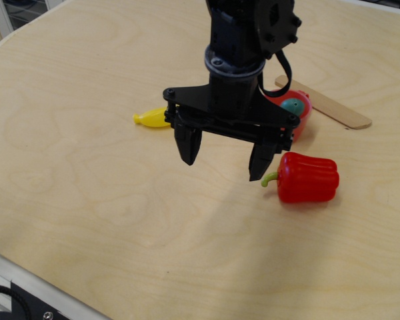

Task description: Take cucumber out of cup

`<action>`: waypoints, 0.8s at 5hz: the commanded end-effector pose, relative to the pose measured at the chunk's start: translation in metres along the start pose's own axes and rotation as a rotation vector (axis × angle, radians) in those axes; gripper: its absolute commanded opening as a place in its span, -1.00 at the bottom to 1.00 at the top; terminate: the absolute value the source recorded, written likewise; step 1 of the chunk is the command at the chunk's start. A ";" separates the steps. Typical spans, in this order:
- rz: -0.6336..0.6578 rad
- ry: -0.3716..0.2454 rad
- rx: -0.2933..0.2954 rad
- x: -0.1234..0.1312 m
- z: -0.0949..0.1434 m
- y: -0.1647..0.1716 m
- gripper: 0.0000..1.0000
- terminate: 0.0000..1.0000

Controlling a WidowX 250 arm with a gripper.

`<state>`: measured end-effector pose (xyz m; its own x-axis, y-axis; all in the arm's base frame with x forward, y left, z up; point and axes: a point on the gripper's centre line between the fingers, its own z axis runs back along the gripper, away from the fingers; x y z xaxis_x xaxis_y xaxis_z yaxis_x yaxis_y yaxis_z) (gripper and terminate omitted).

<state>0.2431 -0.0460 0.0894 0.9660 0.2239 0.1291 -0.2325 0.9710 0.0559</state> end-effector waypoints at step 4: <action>0.455 -0.148 0.086 0.077 0.014 -0.029 1.00 -1.00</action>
<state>0.3186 -0.0584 0.0941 0.7415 0.6137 0.2714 -0.6531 0.7527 0.0823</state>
